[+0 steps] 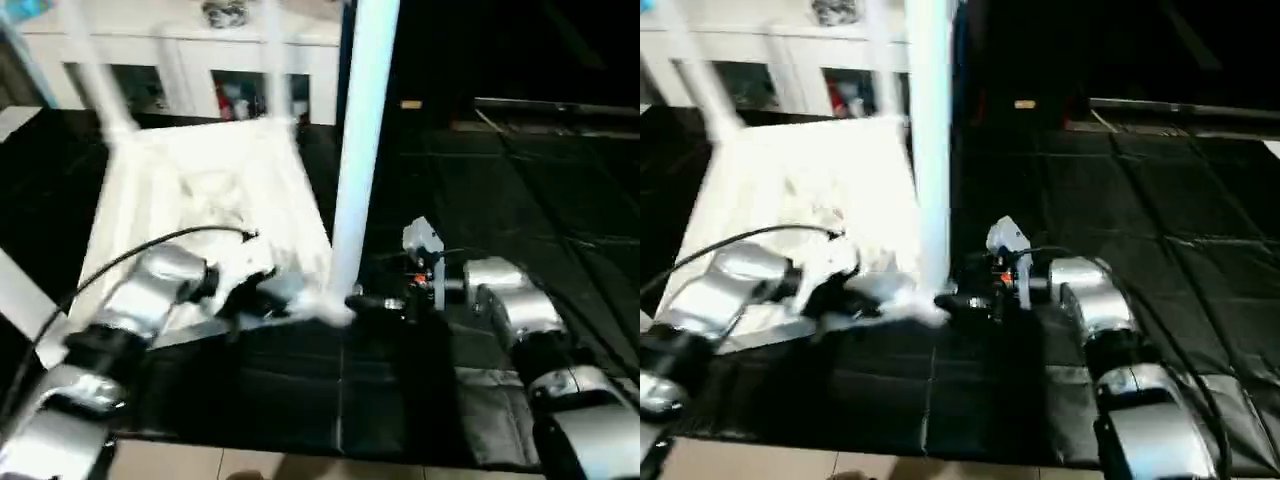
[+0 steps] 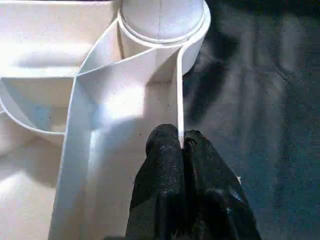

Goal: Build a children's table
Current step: Rotate leg to tighten

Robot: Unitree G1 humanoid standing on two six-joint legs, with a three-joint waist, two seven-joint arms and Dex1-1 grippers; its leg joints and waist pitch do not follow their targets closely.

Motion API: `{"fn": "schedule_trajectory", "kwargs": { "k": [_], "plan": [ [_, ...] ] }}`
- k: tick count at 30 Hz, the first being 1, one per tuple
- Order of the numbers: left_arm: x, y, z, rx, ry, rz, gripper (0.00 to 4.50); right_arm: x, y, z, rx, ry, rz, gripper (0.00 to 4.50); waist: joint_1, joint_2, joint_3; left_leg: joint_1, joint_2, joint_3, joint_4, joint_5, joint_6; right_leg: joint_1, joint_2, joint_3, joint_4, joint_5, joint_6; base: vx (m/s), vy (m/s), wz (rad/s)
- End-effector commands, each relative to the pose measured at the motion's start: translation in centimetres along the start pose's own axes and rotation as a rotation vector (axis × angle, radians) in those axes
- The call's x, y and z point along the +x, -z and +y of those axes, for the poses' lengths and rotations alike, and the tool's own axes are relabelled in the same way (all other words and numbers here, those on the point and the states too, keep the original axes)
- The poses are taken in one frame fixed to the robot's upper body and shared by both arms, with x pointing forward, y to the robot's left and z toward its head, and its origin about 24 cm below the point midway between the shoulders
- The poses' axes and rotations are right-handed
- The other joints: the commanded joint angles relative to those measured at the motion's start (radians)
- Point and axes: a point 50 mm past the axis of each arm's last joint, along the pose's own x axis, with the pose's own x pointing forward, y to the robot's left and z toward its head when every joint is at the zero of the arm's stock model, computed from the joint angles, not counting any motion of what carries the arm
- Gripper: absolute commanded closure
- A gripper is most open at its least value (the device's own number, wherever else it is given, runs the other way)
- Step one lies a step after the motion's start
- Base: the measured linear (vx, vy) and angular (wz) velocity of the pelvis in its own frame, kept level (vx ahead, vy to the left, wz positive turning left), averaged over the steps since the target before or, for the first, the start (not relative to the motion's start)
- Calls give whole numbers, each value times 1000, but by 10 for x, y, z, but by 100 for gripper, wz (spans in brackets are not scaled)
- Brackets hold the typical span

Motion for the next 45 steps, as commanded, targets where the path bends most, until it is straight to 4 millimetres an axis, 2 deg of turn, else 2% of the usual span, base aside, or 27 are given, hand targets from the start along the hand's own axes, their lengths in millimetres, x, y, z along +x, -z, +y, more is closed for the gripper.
{"fn": "schedule_trajectory", "kwargs": {
  "k": [1,3,4,5,7,10,13,15,18,22,23,24,25,28,29,33,34,36,37,41,42,43,45],
  "plan": [
    [10,-1,-10,55,120,36,450,1,-4,1,-6,-54,0,2,-5,10,-71,14,44,-9,-62,-217,56,52,-84,65,-68,-274,-196,0,0,0],
    [8,2,-10,72,130,63,450,3,-4,2,14,-105,9,2,-1,7,-70,19,44,-6,-61,-228,49,48,-82,67,-68,-275,-203,0,0,0],
    [8,2,-10,76,130,65,450,3,-3,3,18,-116,10,20,-1,8,-69,15,43,-7,-62,-230,45,51,-83,67,-67,-283,-201,0,0,0],
    [8,1,-10,77,131,64,450,4,-3,3,25,-130,11,31,-2,3,-70,13,44,-8,-63,-228,43,54,-84,66,-66,-292,-194,0,0,0],
    [9,0,-10,80,137,63,450,5,-2,4,27,-146,17,31,-2,4,-69,12,43,-9,-63,-232,39,54,-86,66,-68,-316,-183,0,0,0],
    [10,-2,-10,86,149,61,450,8,-1,4,30,-157,39,67,-3,2,-69,12,43,-9,-62,-228,37,53,-87,66,-70,-339,-177,0,0,0],
    [10,-3,-10,91,158,60,450,9,-2,3,38,-175,37,78,-3,-1,-72,10,43,-9,-60,-207,42,54,-86,66,-66,-318,-180,0,0,0],
    [10,-3,-10,94,161,60,450,10,-2,3,40,-189,37,112,-3,0,-73,9,44,-9,-59,-197,47,53,-85,66,-63,-297,-185,0,0,0],
    [10,-3,-10,97,162,60,450,11,-3,4,39,-202,35,125,-4,-2,-74,8,43,-7,-58,-185,53,54,-85,66,-60,-279,-190,0,0,0],
    [10,-3,-9,95,153,53,450,13,-4,5,46,-220,25,158,-4,-2,-72,9,43,-7,-58,-192,50,53,-85,67,-63,-302,-182,0,0,0],
    [10,-3,-9,93,151,50,450,15,-4,5,51,-229,21,162,-4,3,-73,9,43,-8,-58,-193,49,53,-85,66,-63,-299,-183,0,0,0],
    [10,-3,-9,93,151,50,450,15,-4,5,51,-229,21,171,-4,0,-73,9,43,-8,-58,-194,49,53,-85,66,-62,-294,-184,0,0,0],
    [10,-3,-9,92,151,50,450,15,-4,5,52,-229,21,195,-3,1,-73,10,43,-8,-58,-193,48,52,-85,66,-62,-293,-185,0,0,0],
    [11,-3,-8,79,135,40,450,16,-1,7,57,-232,10,209,-3,1,-74,10,44,-8,-58,-190,46,53,-85,66,-61,-289,-186,0,0,0],
    [11,-3,-7,68,124,33,450,17,-1,7,62,-227,2,221,-3,6,-74,9,43,-8,-58,-189,45,53,-84,67,-60,-284,-187,0,0,0],
    [11,-4,-2,30,78,15,450,18,-2,5,75,-182,-28,237,-4,5,-72,11,42,-7,-58,-208,41,52,-83,66,-65,-302,-185,0,0,0],
    [12,-5,2,8,37,4,450,19,-1,4,77,-140,-35,241,-4,5,-71,12,42,-8,-59,-220,38,53,-84,65,-68,-324,-180,0,0,0],
    [14,-9,9,-34,-50,-28,450,21,2,2,77,-58,-34,243,-3,4,-67,23,42,-7,-59,-254,21,45,-84,66,-76,-375,-170,0,0,0],
    [17,-13,15,-73,-124,-57,450,25,6,1,93,20,-40,243,-6,4,-66,19,41,-8,-61,-256,18,48,-84,65,-76,-387,-165,0,0,0],
    [28,-24,24,-182,-270,-130,450,37,15,0,155,189,-64,251,-17,-1,-60,22,30,-15,-61,-296,5,50,-90,52,-101,-556,-87,0,0,0],
    [28,-24,24,-182,-270,-130,450,37,15,0,155,189,-64,251,-23,-1,-59,21,28,-15,-60,-291,7,49,-89,52,-106,-564,-76,0,0,0],
    [35,-29,26,-213,-305,-155,450,43,16,-1,178,248,-69,251,-25,-3,-61,20,26,-15,-59,-291,10,50,-89,50,-107,-568,-74,0,0,0],
    [36,-30,26,-216,-309,-158,450,44,16,-1,181,255,-69,251,-37,-1,-62,18,26,-17,-60,-291,18,49,-86,48,-109,-554,-75,0,0,0]
  ]
}}
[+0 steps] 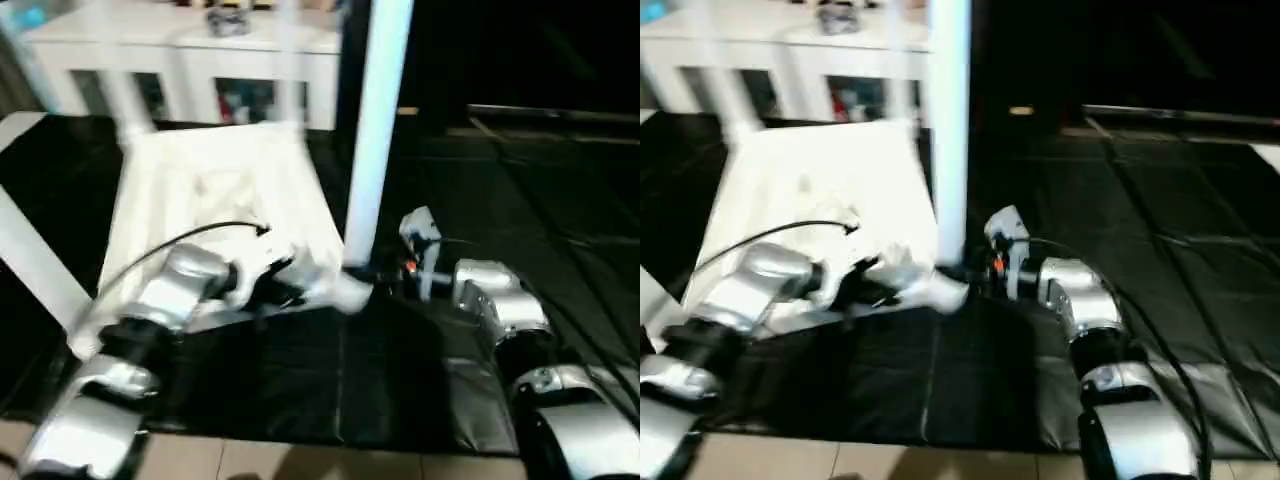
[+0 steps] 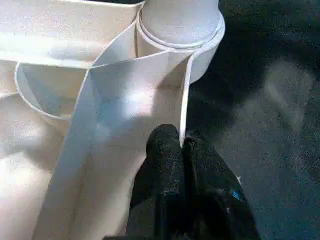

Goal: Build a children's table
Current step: Rotate leg to tighten

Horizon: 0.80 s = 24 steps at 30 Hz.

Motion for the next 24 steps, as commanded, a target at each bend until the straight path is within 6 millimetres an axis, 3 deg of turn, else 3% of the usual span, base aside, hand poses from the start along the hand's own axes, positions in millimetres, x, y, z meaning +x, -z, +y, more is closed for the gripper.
{"fn": "schedule_trajectory", "kwargs": {
  "k": [1,3,7,9,12,15,23,24],
  "plan": [
    [9,-21,2,-33,-89,-89,450,26,16,20,61,-35,52,252,-3,0,-62,12,24,-18,-68,-292,22,42,-85,46,-111,-546,-81,0,0,0],
    [28,-35,-4,-92,-157,-149,450,47,12,24,99,119,34,252,-13,1,-61,16,26,-17,-68,-290,10,35,-83,47,-109,-523,-97,0,0,0],
    [35,-44,-5,-102,-203,-177,450,59,6,27,106,186,20,252,-21,-1,-64,7,20,-17,-67,-275,23,42,-82,46,-109,-505,-87,0,0,0],
    [37,-46,-6,-93,-200,-186,450,62,2,30,74,172,8,198,-18,-3,-68,2,23,-16,-68,-242,36,45,-84,53,-101,-440,-102,0,0,0],
    [36,-46,-8,-78,-185,-181,450,64,0,33,70,152,-10,174,-13,-3,-73,-5,26,-13,-66,-185,55,50,-82,59,-80,-305,-149,22,-2,0],
    [35,-42,-10,-69,-165,-168,450,62,0,33,68,154,-22,140,-12,-1,-75,-4,27,-11,-65,-154,66,52,-81,61,-71,-227,-179,0,0,0],
    [28,-33,-11,-40,-122,-142,450,49,8,27,26,154,3,63,-17,1,-68,-2,29,-12,-70,-204,52,51,-82,61,-81,-305,-164,0,0,0],
    [21,-28,-10,-17,-89,-124,450,39,10,23,-5,121,19,54,-17,4,-68,-1,29,-12,-70,-206,49,51,-82,61,-81,-304,-165,0,0,0]
  ]
}}
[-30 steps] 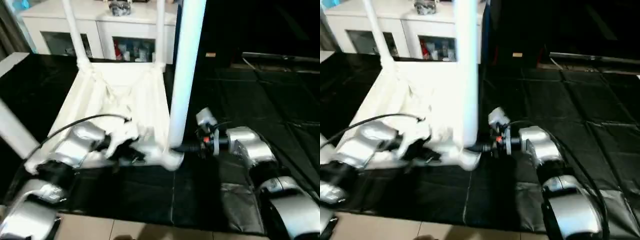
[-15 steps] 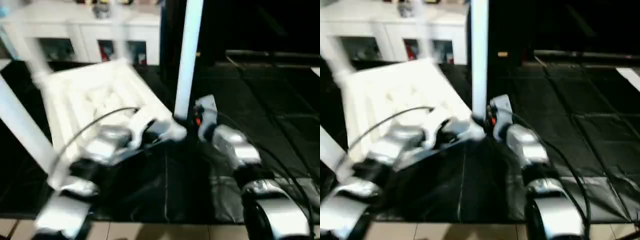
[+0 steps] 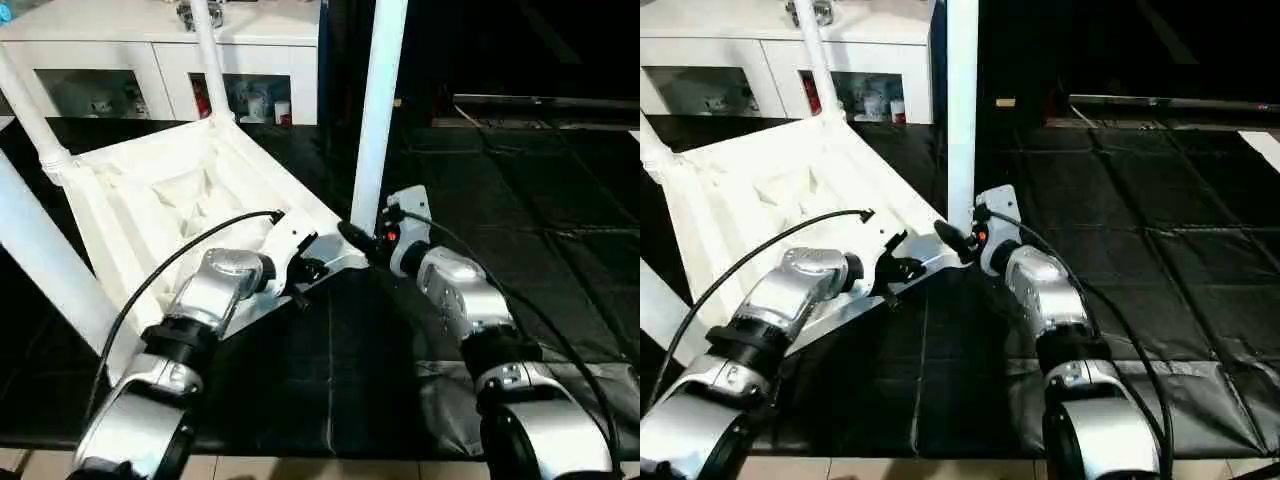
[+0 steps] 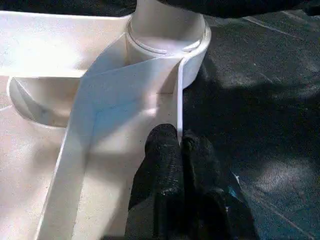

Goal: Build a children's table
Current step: Rotate leg to tighten

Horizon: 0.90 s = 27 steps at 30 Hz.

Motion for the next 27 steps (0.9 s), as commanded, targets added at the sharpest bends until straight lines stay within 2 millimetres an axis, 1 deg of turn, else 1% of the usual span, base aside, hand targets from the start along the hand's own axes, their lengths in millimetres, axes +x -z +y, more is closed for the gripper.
{"fn": "schedule_trajectory", "kwargs": {
  "k": [1,2,3,4,5,7,8,9,10,11,12,13,14,17,18,19,20,22,23,24,25,27],
  "plan": [
    [1,-12,-9,70,87,-34,450,3,22,22,-20,-181,103,54,6,3,-68,3,31,-14,-63,-213,50,59,-83,59,-82,-309,-163,0,0,0],
    [-7,-8,-7,113,133,-19,450,-6,21,15,-37,-217,103,40,5,2,-67,1,29,-11,-62,-214,53,60,-81,60,-83,-308,-162,0,0,0],
    [-7,-8,-7,113,133,-19,450,-6,21,15,-37,-217,103,40,8,4,-69,5,33,-11,-62,-218,57,58,-83,63,-81,-296,-165,0,0,0],
    [-11,-5,-6,130,155,-7,450,-9,20,12,-41,-239,99,20,11,5,-69,2,32,-11,-62,-209,56,58,-83,63,-79,-280,-172,0,0,0],
    [-18,0,-4,181,203,16,450,-16,17,6,-56,-280,96,20,14,5,-71,3,34,-12,-61,-203,60,60,-81,61,-76,-266,-177,0,0,0],
    [-24,5,-3,205,240,45,450,-22,14,2,-69,-323,99,4,14,7,-69,2,36,-9,-61,-212,60,58,-80,62,-75,-264,-182,0,0,0],
    [-31,9,-1,245,290,71,450,-28,11,-3,-80,-367,107,4,20,8,-69,4,35,-9,-60,-214,62,57,-81,61,-76,-273,-182,0,0,0],
    [-35,12,1,249,313,92,450,-32,8,-6,-87,-398,111,4,21,7,-69,3,36,-8,-61,-212,61,57,-81,62,-75,-274,-181,0,0,0],
    [-37,13,1,247,323,103,450,-34,7,-7,-91,-414,113,4,27,7,-69,5,38,-8,-60,-216,62,55,-81,63,-75,-281,-181,0,0,0],
    [-38,14,2,246,329,111,450,-35,6,-8,-93,-425,116,4,33,9,-69,10,40,-7,-61,-213,57,51,-81,64,-74,-276,-185,0,0,0],
    [-42,15,2,281,362,127,450,-39,5,-11,-103,-462,132,4,35,10,-68,13,42,-6,-61,-219,53,47,-81,65,-75,-276,-188,0,0,0],
    [-44,16,2,293,380,134,450,-41,4,-12,-109,-482,142,4,37,7,-70,12,41,-7,-61,-223,50,51,-81,65,-71,-273,-194,0,0,0],
    [-48,17,2,312,414,150,450,-45,3,-14,-121,-525,168,4,40,6,-70,7,41,-8,-61,-216,49,54,-82,65,-68,-265,-194,0,0,0],
    [-52,18,1,333,457,178,450,-49,2,-16,-141,-574,204,4,44,4,-71,5,41,-7,-59,-196,53,55,-83,66,-65,-243,-198,0,0,0],
    [-53,20,0,344,479,196,450,-50,2,-15,-148,-597,214,4,45,4,-71,5,40,-7,-58,-197,53,55,-83,65,-64,-246,-199,0,0,0],
    [-55,21,0,355,503,212,450,-51,1,-15,-154,-617,221,4,47,6,-71,5,39,-7,-58,-200,53,55,-85,65,-66,-257,-196,0,0,0],
    [-57,23,-1,367,527,229,450,-51,1,-14,-173,-632,224,4,49,6,-72,4,40,-8,-58,-199,52,55,-85,65,-66,-263,-194,0,0,0],
    [-58,24,-1,375,539,238,450,-51,1,-14,-187,-636,226,4,52,6,-71,6,41,-7,-58,-197,49,53,-83,66,-66,-264,-194,0,0,0],
    [-58,24,0,383,544,242,450,-50,1,-14,-203,-635,227,4,53,4,-71,7,41,-7,-59,-201,46,52,-83,65,-66,-267,-194,0,0,0],
    [-58,24,0,383,544,242,450,-50,1,-14,-203,-635,227,4,54,5,-71,7,42,-8,-59,-207,44,51,-84,65,-67,-274,-194,0,0,0],
    [-59,23,0,384,545,244,450,-49,1,-14,-208,-635,227,4,53,7,-70,8,42,-8,-60,-218,39,52,-84,65,-69,-289,-191,0,0,0],
    [-59,23,1,386,549,246,450,-49,1,-14,-212,-644,229,4,53,4,-71,7,41,-9,-60,-217,35,53,-84,65,-68,-288,-190,0,0,0]
  ]
}}
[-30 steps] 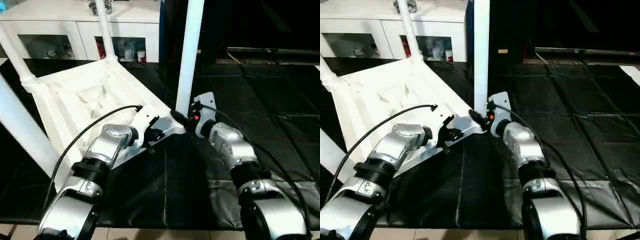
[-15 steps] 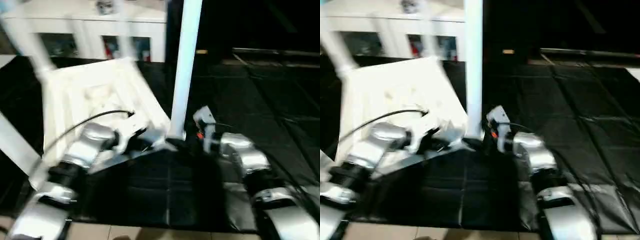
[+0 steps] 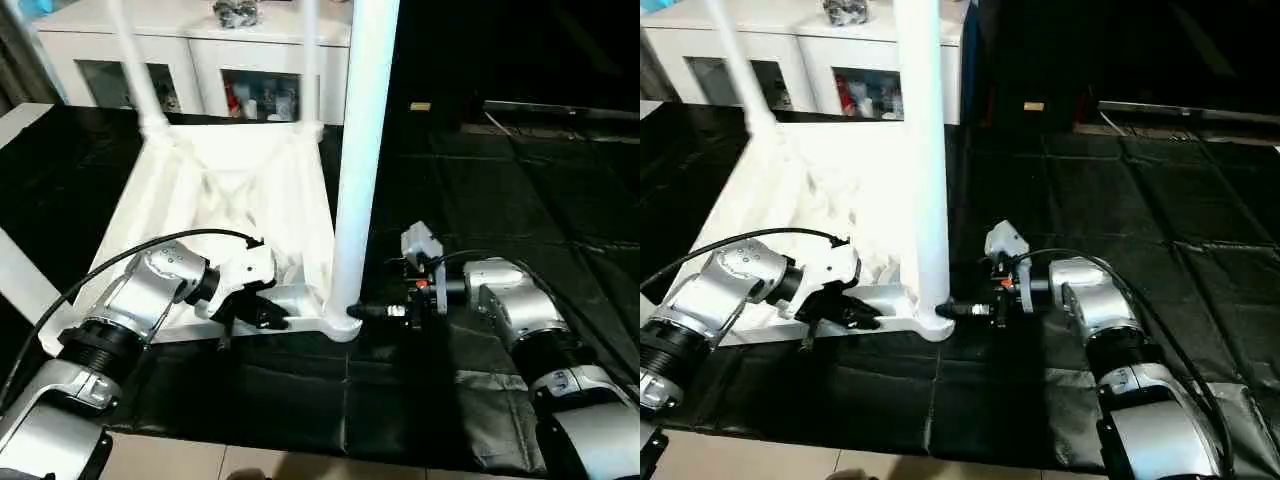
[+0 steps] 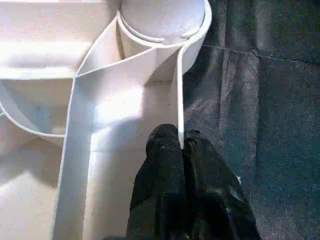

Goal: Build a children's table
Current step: Rotate leg to tighten

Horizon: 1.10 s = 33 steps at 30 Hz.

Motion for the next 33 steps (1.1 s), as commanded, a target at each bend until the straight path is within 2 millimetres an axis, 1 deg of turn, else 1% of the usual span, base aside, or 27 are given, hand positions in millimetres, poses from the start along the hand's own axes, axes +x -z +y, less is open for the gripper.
{"fn": "schedule_trajectory", "kwargs": {
  "k": [1,4,5,6,8,12,13,17,20,21,22,24,25,26,27,29,30,32,33],
  "plan": [
    [7,-2,-5,31,91,29,450,-2,-8,-4,-32,4,5,4,-6,4,-72,13,39,-9,-66,-215,35,53,-84,64,-69,-289,-186,0,0,0],
    [6,-2,-6,35,95,31,450,0,-10,-2,-18,-38,-24,4,-6,3,-74,9,38,-9,-64,-200,45,56,-84,64,-66,-278,-188,0,0,0],
    [6,-2,-6,37,98,31,450,1,-12,-1,5,-73,-49,4,-6,2,-74,11,39,-9,-64,-194,49,55,-83,64,-65,-269,-191,0,0,0],
    [6,-2,-6,38,100,31,450,1,-12,-1,11,-84,-56,31,-6,3,-75,10,40,-9,-63,-193,52,55,-83,64,-64,-262,-194,0,0,0],
    [6,-2,-7,39,102,31,450,2,-13,0,26,-106,-71,39,-6,3,-74,9,41,-10,-64,-191,56,54,-83,63,-63,-256,-198,0,0,0],
    [6,-2,-6,40,99,31,450,5,-12,1,52,-146,-71,78,-4,3,-73,11,41,-9,-64,-198,49,53,-84,64,-65,-270,-196,0,0,0],
    [6,-2,-6,40,93,31,450,6,-11,2,61,-165,-61,78,-4,2,-74,11,41,-9,-64,-196,48,54,-85,64,-64,-268,-197,0,0,0],
    [6,-2,-4,38,83,32,450,10,-8,3,74,-188,-38,123,-4,2,-75,9,40,-10,-63,-186,47,55,-85,63,-63,-265,-197,0,0,0],
    [5,-1,-4,35,81,33,450,11,-8,3,81,-193,-40,157,-4,3,-75,11,41,-10,-63,-189,46,54,-85,63,-63,-266,-200,0,0,0],
    [5,-1,-4,34,80,34,450,11,-8,3,83,-197,-42,157,-3,3,-75,11,41,-10,-63,-188,46,54,-85,63,-63,-265,-200,0,0,0],
    [5,0,-4,33,79,34,450,12,-9,3,85,-202,-47,168,-4,3,-75,11,41,-10,-63,-188,46,54,-84,64,-62,-260,-200,0,0,0],
    [5,0,-4,30,76,34,450,14,-9,4,90,-210,-58,168,-4,3,-75,11,41,-10,-63,-191,46,54,-84,63,-62,-261,-201,0,0,0],
    [5,0,-4,26,75,33,450,14,-10,4,93,-215,-65,184,-4,5,-75,11,42,-10,-63,-191,46,53,-84,64,-62,-259,-201,0,0,0],
    [5,0,-4,22,74,31,450,15,-10,5,99,-219,-76,206,-4,5,-75,11,42,-10,-63,-191,46,53,-84,64,-62,-254,-203,0,0,0],
    [5,0,-4,18,73,29,450,16,-10,5,104,-222,-84,206,-4,5,-75,12,42,-10,-63,-191,45,53,-84,64,-61,-252,-204,0,0,0],
    [5,0,-4,16,73,27,450,17,-10,5,108,-223,-91,222,-4,4,-76,11,42,-10,-63,-184,45,54,-84,64,-59,-240,-206,0,0,0],
    [6,-1,-1,-14,46,10,450,19,-10,6,111,-214,-115,230,-5,12,-77,12,41,-9,-62,-183,44,54,-83,64,-58,-229,-209,0,0,0],
    [6,-1,1,-36,25,0,450,21,-10,6,110,-201,-132,236,-5,8,-76,11,40,-10,-62,-191,42,54,-83,63,-60,-236,-210,0,0,0],
    [7,-1,1,-46,16,-4,450,21,-10,7,108,-194,-139,238,-4,8,-74,14,40,-9,-62,-203,38,52,-84,63,-63,-256,-206,0,0,0]
  ]
}}
